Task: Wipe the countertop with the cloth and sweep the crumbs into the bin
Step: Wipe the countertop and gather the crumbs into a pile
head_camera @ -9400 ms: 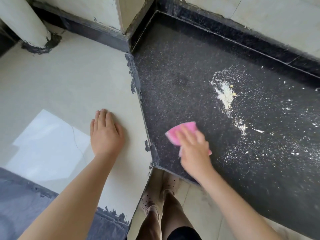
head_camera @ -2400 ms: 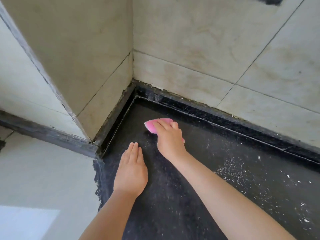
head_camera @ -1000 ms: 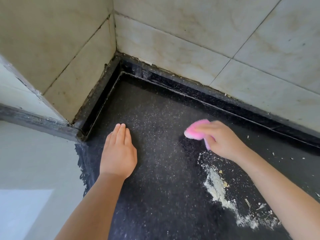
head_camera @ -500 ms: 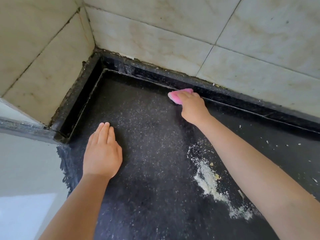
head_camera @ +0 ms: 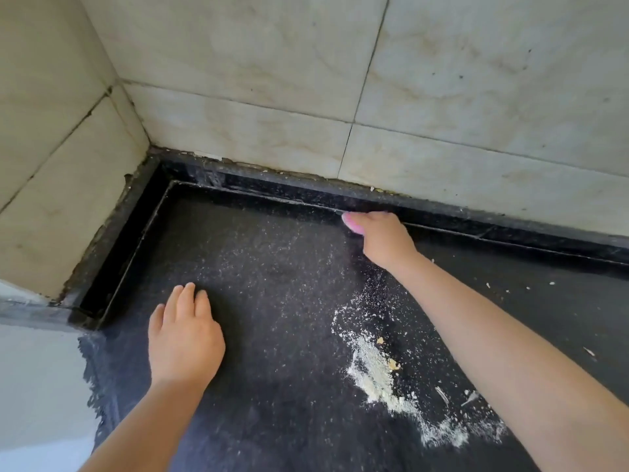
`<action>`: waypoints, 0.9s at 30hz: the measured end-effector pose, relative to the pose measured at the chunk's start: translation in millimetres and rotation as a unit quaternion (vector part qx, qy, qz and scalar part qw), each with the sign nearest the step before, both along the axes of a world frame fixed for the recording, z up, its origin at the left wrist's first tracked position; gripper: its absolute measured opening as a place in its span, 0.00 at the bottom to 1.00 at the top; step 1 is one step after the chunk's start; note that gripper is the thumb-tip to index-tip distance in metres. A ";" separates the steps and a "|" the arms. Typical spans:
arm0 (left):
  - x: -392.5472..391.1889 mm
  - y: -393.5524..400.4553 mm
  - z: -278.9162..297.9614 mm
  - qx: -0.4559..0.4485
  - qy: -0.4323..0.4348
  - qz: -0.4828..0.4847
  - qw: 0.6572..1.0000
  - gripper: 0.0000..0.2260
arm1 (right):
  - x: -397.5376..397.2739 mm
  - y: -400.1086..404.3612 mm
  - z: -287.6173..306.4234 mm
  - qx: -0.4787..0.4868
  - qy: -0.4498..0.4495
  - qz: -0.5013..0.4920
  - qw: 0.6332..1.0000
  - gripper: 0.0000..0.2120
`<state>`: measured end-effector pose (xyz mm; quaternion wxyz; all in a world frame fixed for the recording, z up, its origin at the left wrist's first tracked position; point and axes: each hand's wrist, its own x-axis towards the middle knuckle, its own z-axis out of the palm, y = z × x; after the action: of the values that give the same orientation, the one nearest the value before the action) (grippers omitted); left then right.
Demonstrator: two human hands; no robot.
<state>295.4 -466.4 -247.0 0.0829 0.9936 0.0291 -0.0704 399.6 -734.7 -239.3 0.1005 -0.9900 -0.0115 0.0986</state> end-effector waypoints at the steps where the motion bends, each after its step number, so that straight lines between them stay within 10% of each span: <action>1: -1.2 -11.5 2.6 -0.010 -0.001 -0.016 1.000 0.21 | -5.6 1.5 -2.7 -0.012 0.002 -0.004 1.000 0.31; 8: 12.8 -75.3 -1.4 -0.112 -0.002 -0.039 0.993 0.20 | -60.4 -1.1 11.1 0.049 0.100 0.053 0.992 0.26; 11: 16.6 -84.6 -13.4 -0.098 0.001 -0.040 0.994 0.21 | -60.5 -15.9 18.6 0.137 0.010 0.021 0.990 0.25; 21: 17.7 -91.2 -27.8 -0.114 -0.051 -0.019 0.992 0.19 | -22.5 -46.8 -0.4 -0.020 0.005 -0.044 0.999 0.29; 27: 19.8 -90.5 -33.1 -0.096 -0.058 -0.020 0.994 0.16 | -71.6 -49.7 30.7 0.107 0.199 0.026 0.974 0.25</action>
<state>315.2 -556.9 -280.1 0.1777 0.9839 -0.0024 -0.0169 328.0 -784.4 -208.6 0.2038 -0.9332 -0.0271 0.2948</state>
